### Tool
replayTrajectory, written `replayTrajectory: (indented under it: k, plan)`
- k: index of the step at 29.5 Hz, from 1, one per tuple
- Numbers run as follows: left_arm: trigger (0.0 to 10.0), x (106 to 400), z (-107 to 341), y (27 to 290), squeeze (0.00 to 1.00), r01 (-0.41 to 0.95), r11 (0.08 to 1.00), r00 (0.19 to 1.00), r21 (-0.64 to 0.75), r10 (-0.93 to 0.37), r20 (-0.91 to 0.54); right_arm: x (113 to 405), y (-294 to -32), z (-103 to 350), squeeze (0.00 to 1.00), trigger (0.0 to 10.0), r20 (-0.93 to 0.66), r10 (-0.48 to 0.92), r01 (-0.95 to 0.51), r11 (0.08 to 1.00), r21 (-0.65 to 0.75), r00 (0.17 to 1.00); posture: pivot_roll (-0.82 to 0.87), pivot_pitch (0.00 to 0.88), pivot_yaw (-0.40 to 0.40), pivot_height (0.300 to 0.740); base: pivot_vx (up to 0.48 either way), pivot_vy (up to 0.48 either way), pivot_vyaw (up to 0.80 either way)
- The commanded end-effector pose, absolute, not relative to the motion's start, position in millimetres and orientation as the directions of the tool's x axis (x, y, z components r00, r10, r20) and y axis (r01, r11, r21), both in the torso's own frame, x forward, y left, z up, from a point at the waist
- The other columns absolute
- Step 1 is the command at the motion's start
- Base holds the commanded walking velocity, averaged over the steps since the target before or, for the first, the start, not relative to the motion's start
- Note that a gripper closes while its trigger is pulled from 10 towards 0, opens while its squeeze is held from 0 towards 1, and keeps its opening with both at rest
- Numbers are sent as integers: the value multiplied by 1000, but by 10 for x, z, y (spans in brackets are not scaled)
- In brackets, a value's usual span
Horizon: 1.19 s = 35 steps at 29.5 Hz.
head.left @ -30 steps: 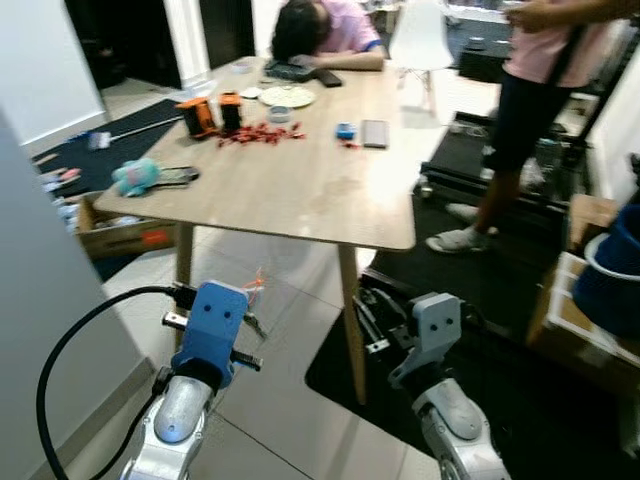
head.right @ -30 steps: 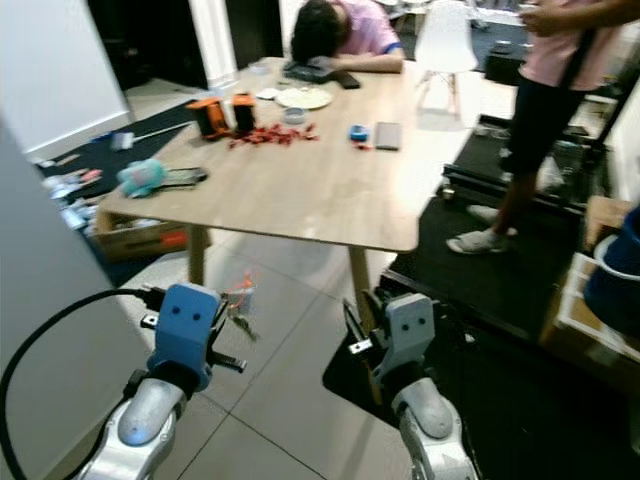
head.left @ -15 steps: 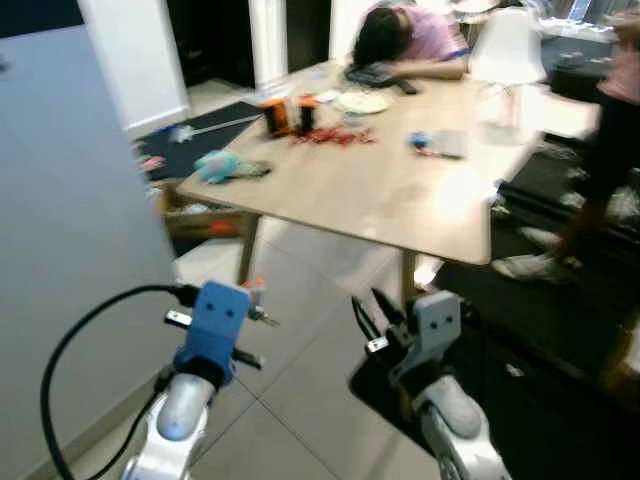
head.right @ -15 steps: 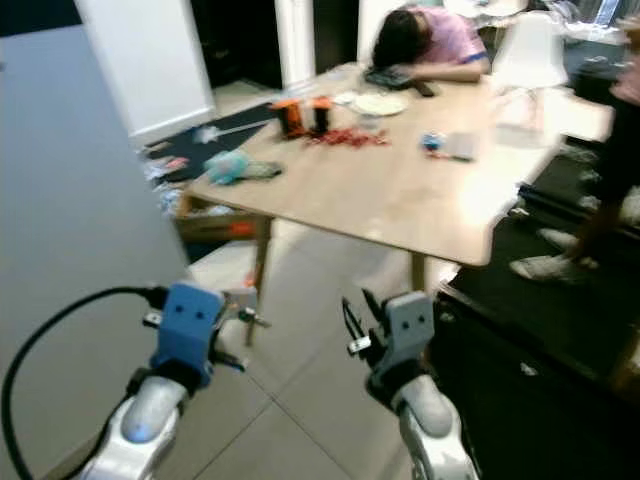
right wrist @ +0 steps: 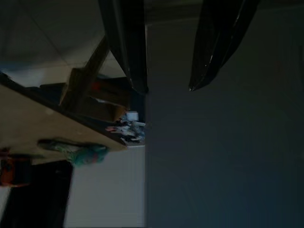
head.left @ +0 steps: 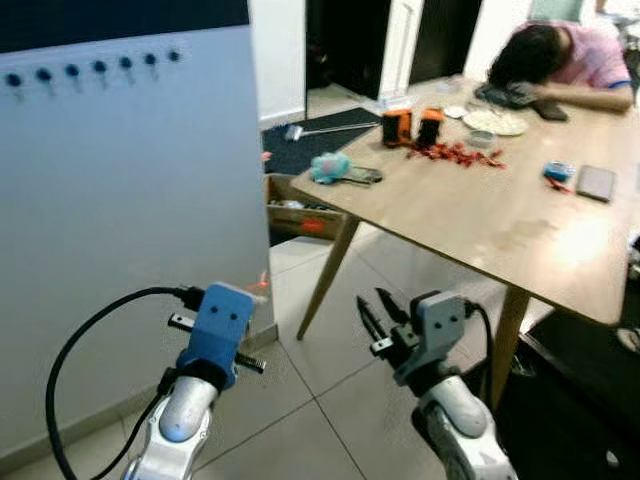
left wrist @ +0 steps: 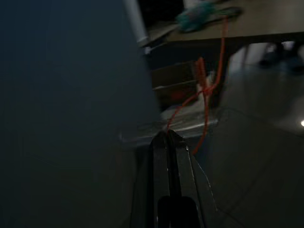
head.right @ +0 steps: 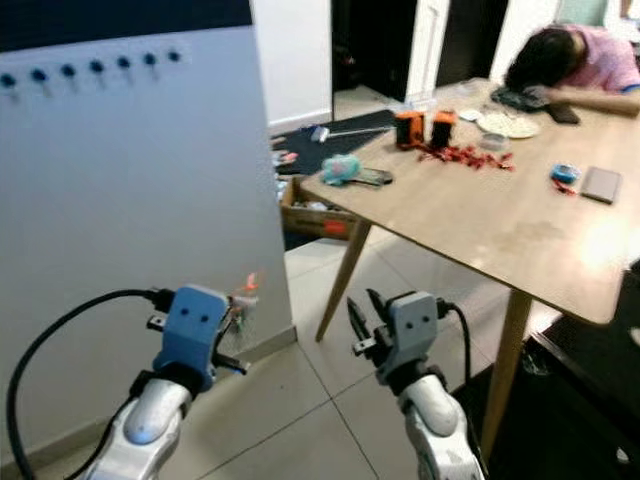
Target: Hang keys on a hook
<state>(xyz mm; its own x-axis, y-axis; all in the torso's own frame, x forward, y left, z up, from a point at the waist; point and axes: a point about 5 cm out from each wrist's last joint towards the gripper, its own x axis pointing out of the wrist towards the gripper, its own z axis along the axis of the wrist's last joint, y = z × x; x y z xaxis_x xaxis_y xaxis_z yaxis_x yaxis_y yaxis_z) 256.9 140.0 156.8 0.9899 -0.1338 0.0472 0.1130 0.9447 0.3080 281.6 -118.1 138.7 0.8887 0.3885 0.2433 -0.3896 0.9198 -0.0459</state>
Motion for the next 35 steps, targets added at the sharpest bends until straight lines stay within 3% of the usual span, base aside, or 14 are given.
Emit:
replayTrajectory:
  k: [1, 35]
  plan:
    - [10000, 2556, 1554, 1368, 0, 124, 942, 989, 312, -145, 43, 2791, -1178, 1326, 0, 10000, 221, 393, -396, 918, -37, 892, 94, 77, -11, 740, 0, 0, 731]
    - [10000, 2554, 1530, 1368, 0, 119, 943, 990, 310, -137, 35, 2765, -1186, 1308, 0, 10000, 213, 392, -393, 919, -36, 895, 88, 90, -11, 740, 0, 0, 731]
